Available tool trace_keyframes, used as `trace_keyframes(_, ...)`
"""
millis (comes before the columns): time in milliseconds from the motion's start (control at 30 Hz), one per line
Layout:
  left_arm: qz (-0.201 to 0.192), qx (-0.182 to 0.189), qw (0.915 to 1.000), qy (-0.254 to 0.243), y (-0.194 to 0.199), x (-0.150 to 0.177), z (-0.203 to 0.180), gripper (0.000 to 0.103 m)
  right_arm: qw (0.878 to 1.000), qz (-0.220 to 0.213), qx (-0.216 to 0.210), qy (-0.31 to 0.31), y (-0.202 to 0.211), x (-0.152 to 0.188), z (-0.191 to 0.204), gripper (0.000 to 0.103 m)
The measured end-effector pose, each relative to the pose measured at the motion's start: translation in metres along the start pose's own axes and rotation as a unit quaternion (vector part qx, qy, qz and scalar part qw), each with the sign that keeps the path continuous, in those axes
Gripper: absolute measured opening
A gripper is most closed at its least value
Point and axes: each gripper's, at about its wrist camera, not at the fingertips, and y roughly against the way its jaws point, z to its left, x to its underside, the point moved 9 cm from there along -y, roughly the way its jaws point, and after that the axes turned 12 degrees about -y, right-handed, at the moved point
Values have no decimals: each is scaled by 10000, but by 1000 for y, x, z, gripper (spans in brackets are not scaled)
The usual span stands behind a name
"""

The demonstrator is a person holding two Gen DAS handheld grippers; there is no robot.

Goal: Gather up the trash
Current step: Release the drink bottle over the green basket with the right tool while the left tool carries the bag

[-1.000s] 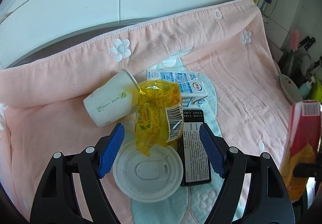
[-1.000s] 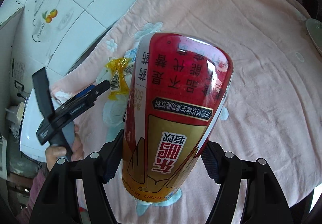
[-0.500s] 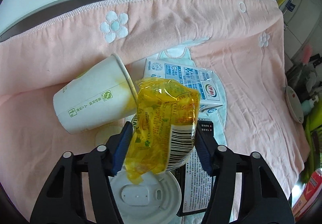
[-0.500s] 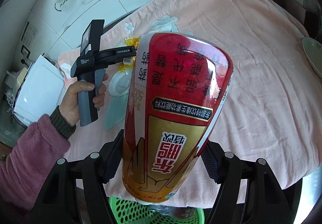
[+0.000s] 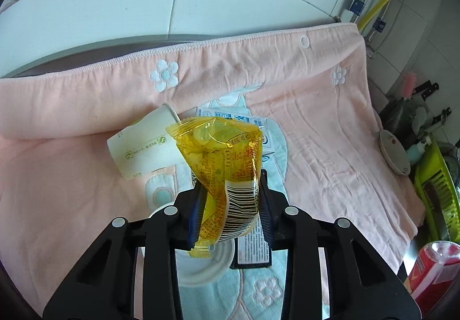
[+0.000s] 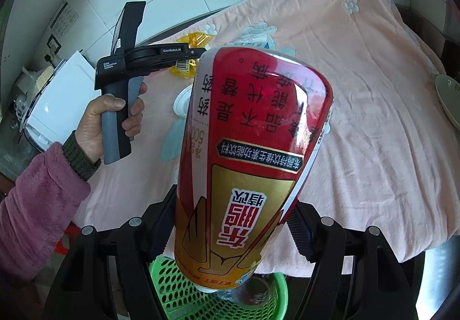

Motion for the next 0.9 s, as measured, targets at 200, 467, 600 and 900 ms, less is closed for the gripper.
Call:
trace_keyframes(200, -282, -103, 9995, -12, 60, 16, -9, 33, 9991, 76, 2, 415, 11, 23, 10, 67)
trace_keyframes(467, -564, -361, 9977, 130, 139, 61, -25, 31, 9928, 133, 99, 1185, 28, 66, 26, 67)
trace_keyframes(600, -622, -450, 9968, 237, 173, 87, -37, 30, 9876, 183, 182, 1549, 35, 89, 31, 67)
trace_keyframes(900, -802, -487, 9948, 396, 235, 144, -72, 28, 9704, 426, 450, 2334, 39, 139, 37, 67)
